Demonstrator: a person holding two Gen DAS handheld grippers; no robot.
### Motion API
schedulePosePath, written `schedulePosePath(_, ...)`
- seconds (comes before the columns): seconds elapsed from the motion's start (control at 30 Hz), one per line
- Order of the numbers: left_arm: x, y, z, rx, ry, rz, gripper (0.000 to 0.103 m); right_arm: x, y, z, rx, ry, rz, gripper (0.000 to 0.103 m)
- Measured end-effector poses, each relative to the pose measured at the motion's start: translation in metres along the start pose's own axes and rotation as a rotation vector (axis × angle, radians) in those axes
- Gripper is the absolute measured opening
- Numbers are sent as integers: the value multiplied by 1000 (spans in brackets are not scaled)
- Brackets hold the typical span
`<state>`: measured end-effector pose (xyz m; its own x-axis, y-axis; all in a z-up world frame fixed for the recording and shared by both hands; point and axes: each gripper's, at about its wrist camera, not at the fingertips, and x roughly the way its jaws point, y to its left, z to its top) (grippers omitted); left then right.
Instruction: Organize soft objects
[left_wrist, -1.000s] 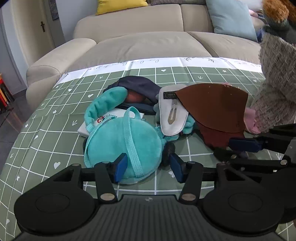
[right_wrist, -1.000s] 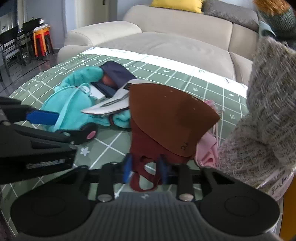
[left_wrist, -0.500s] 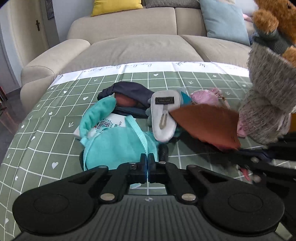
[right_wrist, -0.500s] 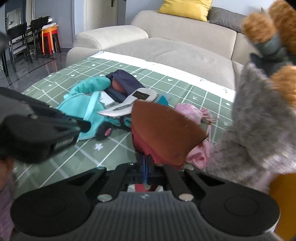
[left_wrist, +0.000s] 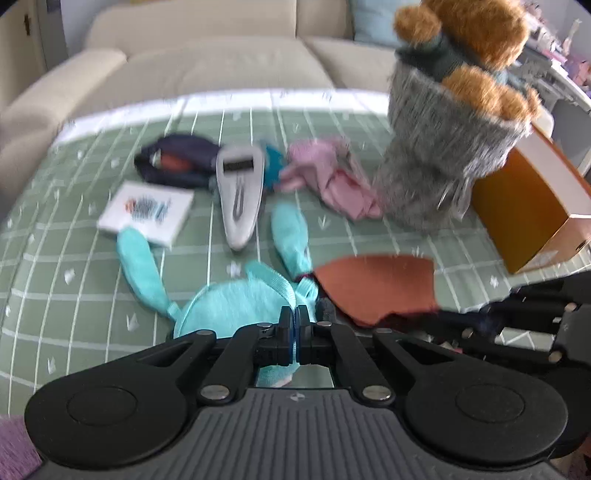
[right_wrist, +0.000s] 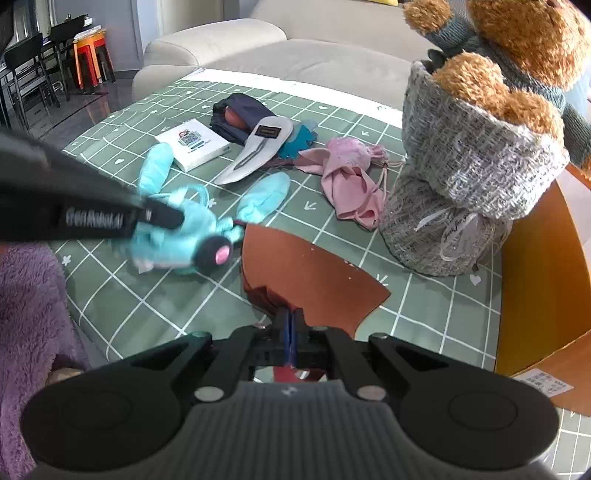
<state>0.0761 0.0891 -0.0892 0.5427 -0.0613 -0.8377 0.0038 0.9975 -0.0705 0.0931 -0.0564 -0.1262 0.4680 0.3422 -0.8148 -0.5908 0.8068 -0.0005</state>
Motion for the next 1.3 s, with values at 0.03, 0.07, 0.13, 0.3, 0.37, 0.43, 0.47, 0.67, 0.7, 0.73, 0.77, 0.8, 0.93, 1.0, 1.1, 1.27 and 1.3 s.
schedulePosePath(0.03, 1, 3, 0, -19, 16, 0, 10, -1, 0, 0, 2, -2, 6, 2)
schedulePosePath(0.07, 0, 6, -1, -47, 17, 1, 16, -2, -1, 0, 5, -7, 11, 3)
schedulePosePath(0.13, -6, 16, -1, -109, -1, -7, 49, -5, 0, 3, 5, -32, 26, 7)
schedulePosePath(0.3, -14, 53, -4, -318, -22, 53, 70, -3, -5, 5, 31, -57, 29, 46)
schedulePosePath(0.37, -6, 64, -6, -386, 13, 81, 71, 4, -14, 7, 74, -41, 24, 54)
schedulePosePath(0.43, 3, 70, -8, -419, 42, 63, 71, 13, -22, 8, 113, -27, 20, 58)
schedulePosePath(0.47, 9, 70, -8, -429, 54, 71, 72, 18, -24, 9, 124, -19, 15, 63)
schedulePosePath(0.67, 30, 73, -8, -460, 94, 100, 73, 38, -26, 13, 141, -21, 34, 80)
schedulePosePath(0.7, 32, 75, -10, -471, 100, 88, 73, 41, -27, 14, 145, -24, 37, 84)
schedulePosePath(0.73, 30, 78, -14, -485, 101, 80, 75, 42, -27, 15, 148, -26, 38, 86)
schedulePosePath(0.77, 32, 79, -15, -499, 104, 71, 77, 45, -27, 15, 149, -26, 38, 88)
schedulePosePath(0.8, 33, 80, -15, -511, 106, 65, 81, 47, -28, 15, 150, -22, 38, 88)
schedulePosePath(0.93, 38, 78, -15, -503, 99, 56, 90, 57, -31, 14, 161, -9, 37, 88)
schedulePosePath(1.0, 42, 72, -12, -468, 96, 64, 93, 60, -31, 13, 162, -7, 48, 87)
schedulePosePath(1.1, 46, 62, -9, -422, 91, 77, 88, 63, -27, 10, 140, -13, 44, 88)
schedulePosePath(1.27, 45, 59, -9, -405, 73, 73, 77, 66, -13, 6, 50, -31, -8, 85)
schedulePosePath(1.3, 43, 59, -9, -407, 70, 75, 72, 65, -13, 6, 46, -38, -8, 83)
